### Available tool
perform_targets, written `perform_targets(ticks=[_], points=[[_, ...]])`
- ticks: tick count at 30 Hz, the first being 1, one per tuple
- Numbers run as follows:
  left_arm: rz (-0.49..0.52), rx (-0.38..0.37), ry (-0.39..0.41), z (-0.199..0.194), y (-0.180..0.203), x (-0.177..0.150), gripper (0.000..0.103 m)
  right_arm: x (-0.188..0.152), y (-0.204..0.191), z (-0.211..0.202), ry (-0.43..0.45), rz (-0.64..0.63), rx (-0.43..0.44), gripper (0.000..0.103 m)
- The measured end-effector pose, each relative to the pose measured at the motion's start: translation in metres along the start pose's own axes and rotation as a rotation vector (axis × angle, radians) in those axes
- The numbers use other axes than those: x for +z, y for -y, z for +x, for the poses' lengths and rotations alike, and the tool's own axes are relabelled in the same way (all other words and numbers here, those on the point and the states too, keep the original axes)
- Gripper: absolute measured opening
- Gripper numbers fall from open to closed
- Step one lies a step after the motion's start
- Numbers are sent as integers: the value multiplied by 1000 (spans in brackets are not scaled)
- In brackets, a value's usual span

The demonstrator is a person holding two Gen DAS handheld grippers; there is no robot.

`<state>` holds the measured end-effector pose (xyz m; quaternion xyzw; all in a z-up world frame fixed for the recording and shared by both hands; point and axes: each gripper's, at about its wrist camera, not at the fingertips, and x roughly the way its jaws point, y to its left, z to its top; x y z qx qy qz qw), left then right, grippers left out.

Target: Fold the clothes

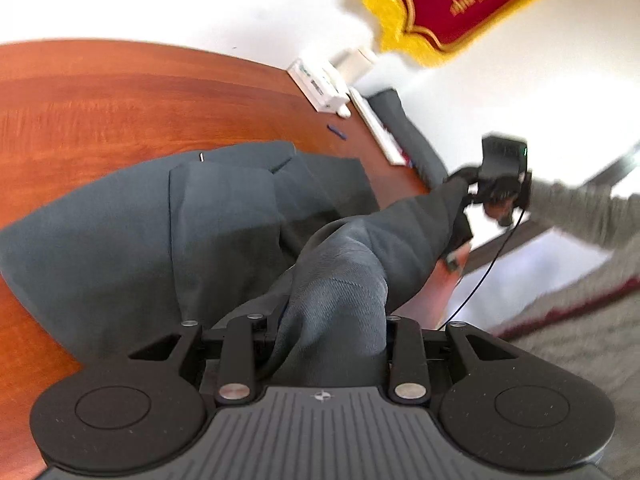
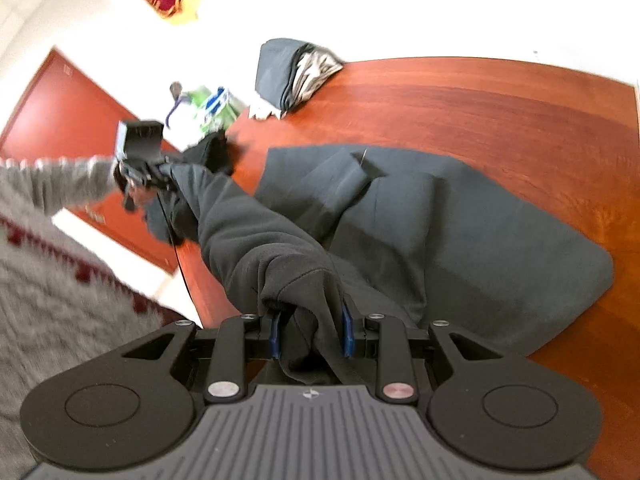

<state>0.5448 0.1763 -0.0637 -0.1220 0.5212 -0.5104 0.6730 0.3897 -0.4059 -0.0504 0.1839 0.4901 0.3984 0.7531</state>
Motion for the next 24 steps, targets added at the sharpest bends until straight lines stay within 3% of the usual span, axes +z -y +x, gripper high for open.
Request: perform_targets(ticks=[5, 14, 24], points=[[-99, -53, 49, 5, -25, 7, 31, 4, 20, -8, 60, 107, 51, 30], [-178, -61, 140, 12, -56, 17, 30, 19, 51, -3, 141, 202, 69, 28], [-249, -64, 155, 23, -90, 34, 30, 41, 88, 13, 172, 257, 55, 28]])
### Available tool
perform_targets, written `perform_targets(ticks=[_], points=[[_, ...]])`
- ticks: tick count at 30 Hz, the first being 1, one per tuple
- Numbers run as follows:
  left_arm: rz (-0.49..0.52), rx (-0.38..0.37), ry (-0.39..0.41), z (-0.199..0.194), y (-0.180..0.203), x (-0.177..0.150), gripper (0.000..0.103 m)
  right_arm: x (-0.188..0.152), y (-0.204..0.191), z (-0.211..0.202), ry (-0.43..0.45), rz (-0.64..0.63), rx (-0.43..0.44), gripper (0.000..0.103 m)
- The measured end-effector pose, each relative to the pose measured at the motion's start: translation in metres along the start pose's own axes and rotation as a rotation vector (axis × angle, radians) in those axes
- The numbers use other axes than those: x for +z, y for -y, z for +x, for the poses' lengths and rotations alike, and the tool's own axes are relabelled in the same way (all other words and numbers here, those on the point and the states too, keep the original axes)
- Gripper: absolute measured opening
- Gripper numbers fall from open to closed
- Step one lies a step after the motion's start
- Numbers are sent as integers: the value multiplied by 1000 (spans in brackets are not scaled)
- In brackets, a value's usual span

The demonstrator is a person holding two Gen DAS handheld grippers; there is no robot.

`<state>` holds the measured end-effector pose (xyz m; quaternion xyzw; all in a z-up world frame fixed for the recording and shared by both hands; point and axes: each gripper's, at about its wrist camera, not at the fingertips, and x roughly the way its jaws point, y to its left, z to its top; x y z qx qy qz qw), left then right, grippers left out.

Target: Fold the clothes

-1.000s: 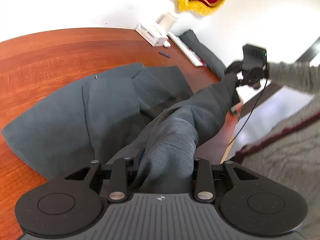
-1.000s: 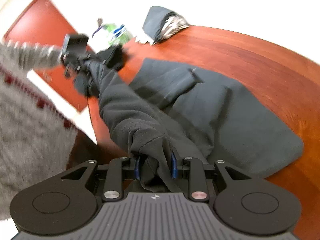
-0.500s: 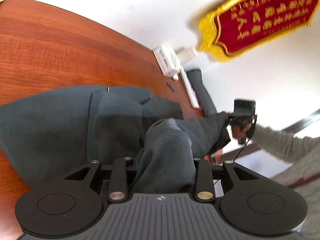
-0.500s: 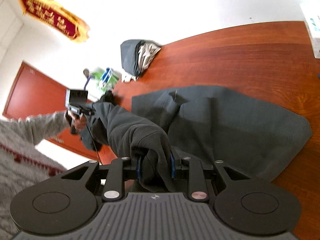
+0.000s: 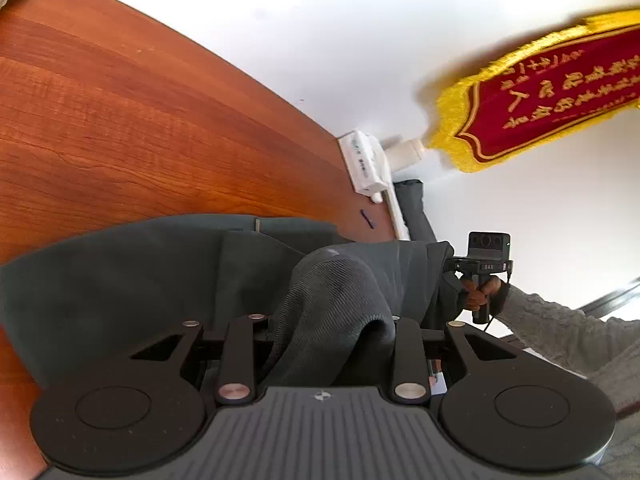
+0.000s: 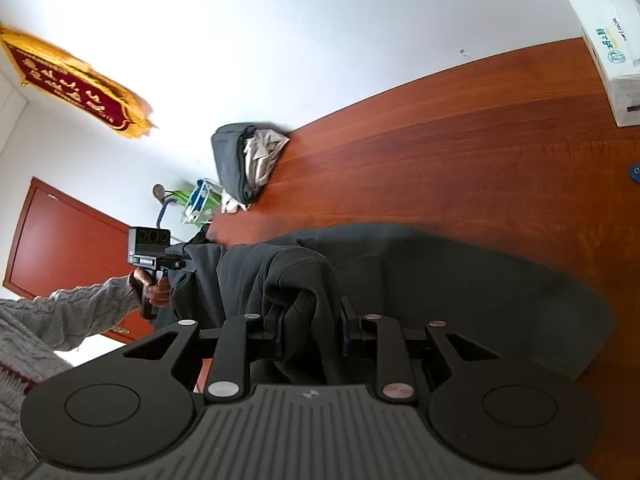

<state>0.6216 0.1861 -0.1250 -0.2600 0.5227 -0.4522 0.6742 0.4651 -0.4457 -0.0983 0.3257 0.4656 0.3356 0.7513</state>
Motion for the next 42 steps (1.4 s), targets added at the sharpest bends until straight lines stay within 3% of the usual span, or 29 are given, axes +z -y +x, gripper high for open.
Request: perform_targets(ticks=[12, 22, 28, 32, 35, 42], points=[[-146, -3, -4, 19, -54, 18, 30, 21, 60, 34, -20, 114, -2, 29], [-253, 22, 94, 27, -92, 7, 36, 12, 101, 51, 37, 236, 26, 33], [-285, 36, 167, 23, -96, 1, 45, 11, 106, 55, 55, 259, 10, 46], [-274, 46, 199, 10, -89, 2, 59, 12, 102, 51, 60, 251, -11, 61], [-265, 58, 233, -5, -83, 2, 64, 11, 97, 38, 74, 227, -45, 73], [-188, 144, 329, -42, -51, -8, 67, 8, 68, 10, 126, 142, -143, 77]])
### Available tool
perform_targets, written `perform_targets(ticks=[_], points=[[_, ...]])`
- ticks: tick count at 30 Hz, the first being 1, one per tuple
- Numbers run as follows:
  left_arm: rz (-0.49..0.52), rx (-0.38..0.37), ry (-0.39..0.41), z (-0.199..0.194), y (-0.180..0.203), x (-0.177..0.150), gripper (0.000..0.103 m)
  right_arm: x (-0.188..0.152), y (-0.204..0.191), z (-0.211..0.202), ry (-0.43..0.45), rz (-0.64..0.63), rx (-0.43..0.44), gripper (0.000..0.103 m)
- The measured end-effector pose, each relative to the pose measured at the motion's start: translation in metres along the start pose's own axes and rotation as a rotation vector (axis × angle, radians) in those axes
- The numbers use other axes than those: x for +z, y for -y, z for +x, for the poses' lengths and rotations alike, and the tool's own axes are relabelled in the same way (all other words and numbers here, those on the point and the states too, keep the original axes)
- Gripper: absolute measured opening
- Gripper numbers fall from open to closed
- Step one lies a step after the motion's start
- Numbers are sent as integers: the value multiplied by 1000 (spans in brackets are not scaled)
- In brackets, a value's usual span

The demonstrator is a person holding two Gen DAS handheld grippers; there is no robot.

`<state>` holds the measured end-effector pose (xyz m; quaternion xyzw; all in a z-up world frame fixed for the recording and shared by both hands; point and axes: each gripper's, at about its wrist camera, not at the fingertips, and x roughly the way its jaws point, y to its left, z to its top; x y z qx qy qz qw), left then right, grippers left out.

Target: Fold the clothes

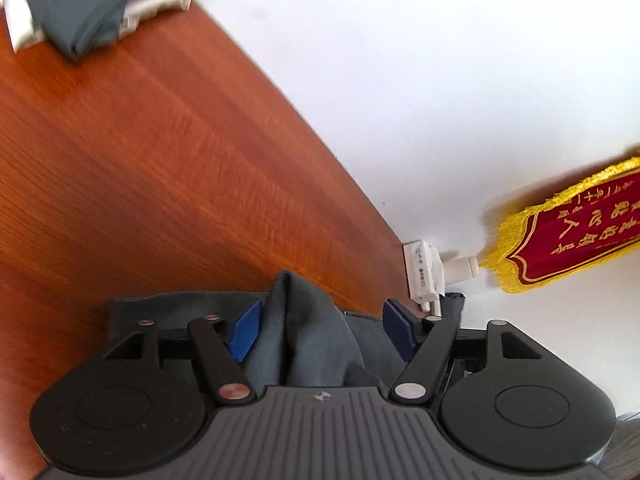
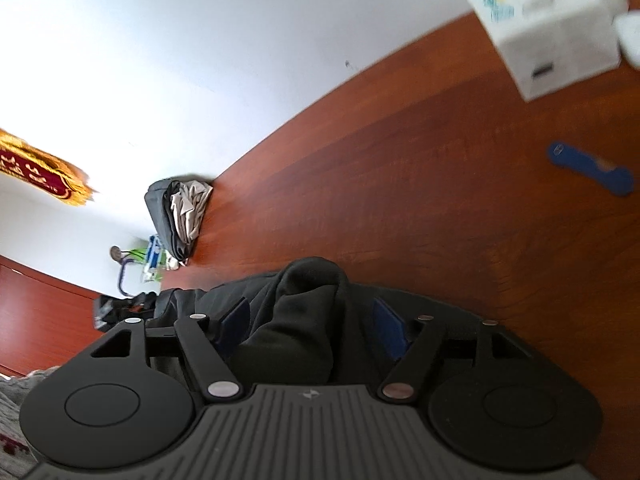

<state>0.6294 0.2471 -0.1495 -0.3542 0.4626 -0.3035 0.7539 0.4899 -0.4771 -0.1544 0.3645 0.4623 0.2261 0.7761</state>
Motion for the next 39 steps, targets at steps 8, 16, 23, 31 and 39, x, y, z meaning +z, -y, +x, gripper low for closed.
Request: perform_targets(ticks=[8, 16, 23, 31, 39], points=[[132, 129, 92, -25, 46, -32, 69, -12, -56, -21, 86, -173, -220, 78], [197, 334, 188, -38, 79, -65, 69, -38, -102, -23, 149, -299, -489, 81], [217, 454, 267, -31, 108, -92, 69, -69, -127, -20, 208, -328, -631, 81], [246, 520, 282, -1, 123, -102, 69, -83, -139, 2, 264, -299, -680, 70], [275, 574, 247, 23, 123, -104, 69, -79, -131, 19, 271, -235, -682, 12]])
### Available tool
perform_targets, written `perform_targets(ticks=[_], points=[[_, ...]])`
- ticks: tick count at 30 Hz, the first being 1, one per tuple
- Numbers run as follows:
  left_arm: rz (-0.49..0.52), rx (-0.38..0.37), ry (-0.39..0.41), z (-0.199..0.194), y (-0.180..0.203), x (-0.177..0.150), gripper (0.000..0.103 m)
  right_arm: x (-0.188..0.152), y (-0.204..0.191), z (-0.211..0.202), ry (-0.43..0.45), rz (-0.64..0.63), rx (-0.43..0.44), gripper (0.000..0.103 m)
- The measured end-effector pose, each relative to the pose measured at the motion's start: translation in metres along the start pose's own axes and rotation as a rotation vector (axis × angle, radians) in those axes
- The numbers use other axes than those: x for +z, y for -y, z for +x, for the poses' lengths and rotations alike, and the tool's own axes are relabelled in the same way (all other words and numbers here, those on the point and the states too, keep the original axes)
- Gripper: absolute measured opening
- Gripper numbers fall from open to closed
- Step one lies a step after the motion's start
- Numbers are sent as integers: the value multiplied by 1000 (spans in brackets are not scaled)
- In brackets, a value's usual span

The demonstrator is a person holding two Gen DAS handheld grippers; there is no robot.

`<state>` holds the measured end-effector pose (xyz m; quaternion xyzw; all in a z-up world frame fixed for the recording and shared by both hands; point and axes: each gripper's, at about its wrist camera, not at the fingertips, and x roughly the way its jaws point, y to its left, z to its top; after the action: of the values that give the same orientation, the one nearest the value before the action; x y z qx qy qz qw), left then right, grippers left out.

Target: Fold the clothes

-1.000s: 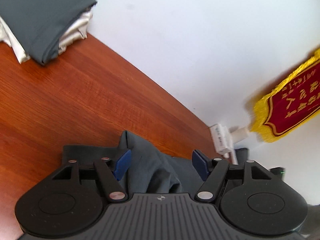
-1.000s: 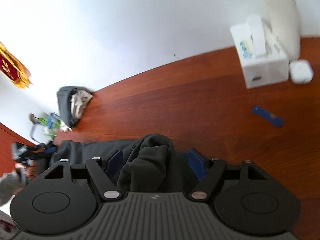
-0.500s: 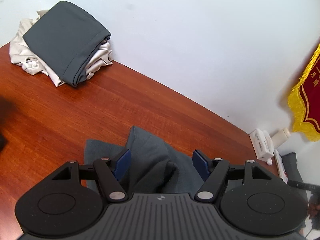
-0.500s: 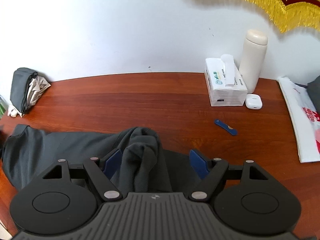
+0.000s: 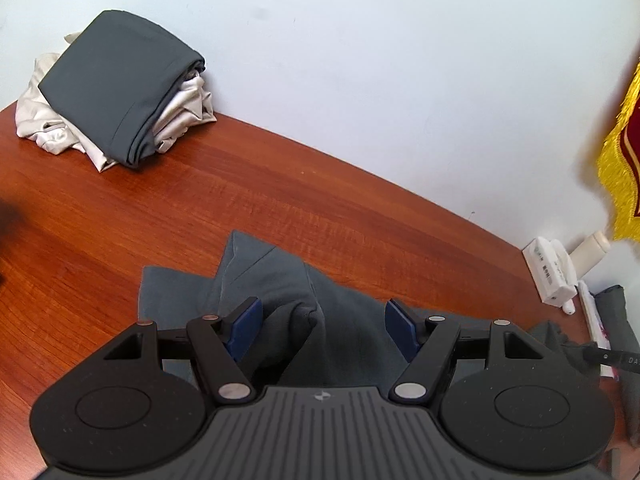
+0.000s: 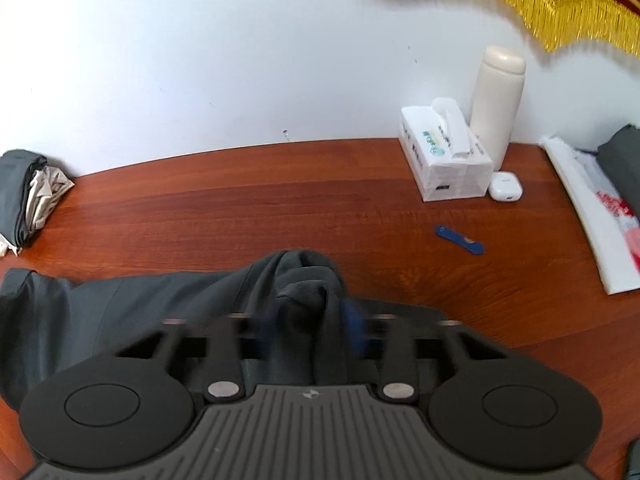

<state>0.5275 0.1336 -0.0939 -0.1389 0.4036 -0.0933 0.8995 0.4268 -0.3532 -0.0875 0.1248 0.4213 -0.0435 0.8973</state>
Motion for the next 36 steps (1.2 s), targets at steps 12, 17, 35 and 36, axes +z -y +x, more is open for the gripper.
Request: perform_targets(ticks=[12, 17, 35, 36], points=[[-56, 98, -68, 19, -43, -12, 69, -28, 44, 23, -41, 168, -78, 9], [-84, 104, -78, 25, -53, -11, 70, -34, 42, 45, -74, 151, -97, 12], [72, -92, 32, -11, 14, -5, 70, -14, 14, -20, 54, -4, -108, 37], [78, -95, 27, -7, 19, -5, 70, -13, 13, -20, 58, -4, -105, 38]])
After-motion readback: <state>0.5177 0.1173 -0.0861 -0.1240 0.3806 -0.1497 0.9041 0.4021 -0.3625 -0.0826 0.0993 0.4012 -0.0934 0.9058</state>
